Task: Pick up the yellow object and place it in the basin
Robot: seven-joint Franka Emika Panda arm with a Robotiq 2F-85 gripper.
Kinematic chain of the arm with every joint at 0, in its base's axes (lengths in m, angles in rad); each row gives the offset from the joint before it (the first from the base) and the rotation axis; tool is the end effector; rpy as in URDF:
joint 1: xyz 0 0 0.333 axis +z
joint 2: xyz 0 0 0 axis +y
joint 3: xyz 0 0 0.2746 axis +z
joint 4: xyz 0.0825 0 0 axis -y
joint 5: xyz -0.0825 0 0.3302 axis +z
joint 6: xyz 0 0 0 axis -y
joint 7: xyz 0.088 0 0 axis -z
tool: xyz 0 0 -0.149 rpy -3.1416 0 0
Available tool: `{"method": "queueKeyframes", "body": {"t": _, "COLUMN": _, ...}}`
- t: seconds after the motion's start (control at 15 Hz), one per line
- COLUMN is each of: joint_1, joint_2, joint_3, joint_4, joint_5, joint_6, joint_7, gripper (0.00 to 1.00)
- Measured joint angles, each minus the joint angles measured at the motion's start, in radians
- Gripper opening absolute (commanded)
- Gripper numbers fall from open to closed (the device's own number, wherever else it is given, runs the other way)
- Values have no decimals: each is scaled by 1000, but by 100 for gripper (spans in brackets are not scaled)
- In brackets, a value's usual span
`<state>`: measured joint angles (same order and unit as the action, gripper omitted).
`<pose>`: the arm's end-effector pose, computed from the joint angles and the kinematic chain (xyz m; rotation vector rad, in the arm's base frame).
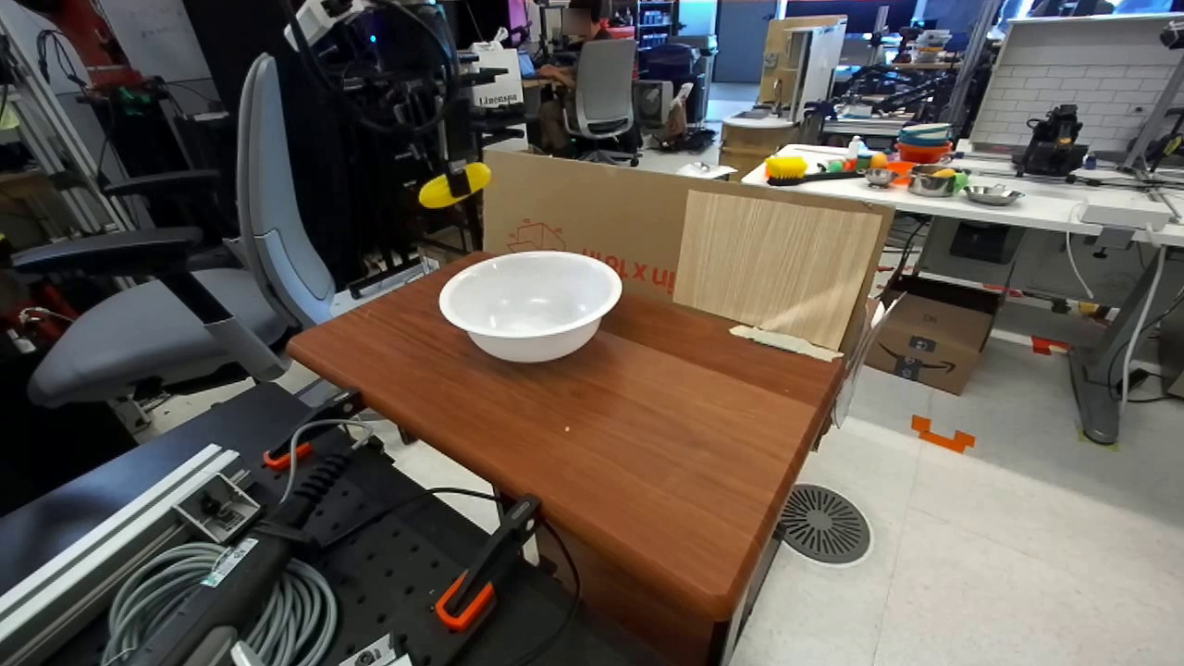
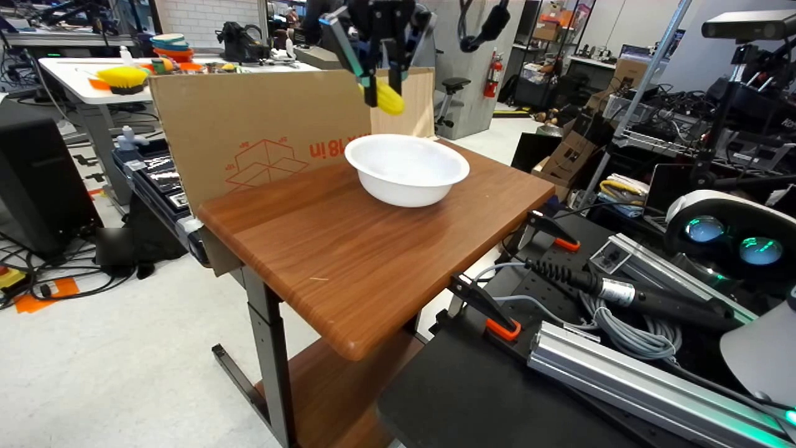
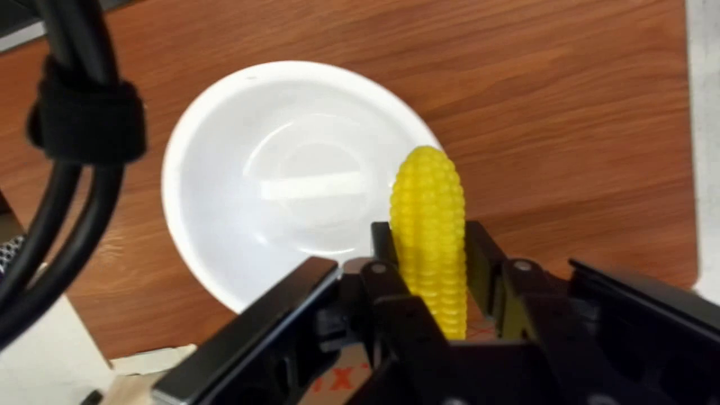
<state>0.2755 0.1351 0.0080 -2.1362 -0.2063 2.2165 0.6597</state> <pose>0.4886 0.1283 0.2917 2.9512 -0.3668 0.0361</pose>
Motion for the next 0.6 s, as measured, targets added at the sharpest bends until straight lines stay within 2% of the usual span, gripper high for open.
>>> {"method": "queueKeyframes", "body": {"t": 0.2, "joint_1": -104, "joint_2": -12, "joint_3": -29, "joint_4": -25, "joint_5": -2, "joint_6": 8, "joint_7": 1, "gripper": 9}}
{"method": "queueKeyframes", "body": {"t": 0.33, "joint_1": -147, "joint_2": 8, "joint_3": -36, "joint_4": -24, "joint_5": -2, "joint_6": 26, "joint_7": 1, "gripper": 9}}
{"method": "queueKeyframes", "body": {"t": 0.6, "joint_1": -157, "joint_2": 83, "joint_3": -22, "joint_4": -2, "joint_5": 0, "joint_6": 66, "joint_7": 1, "gripper": 9}}
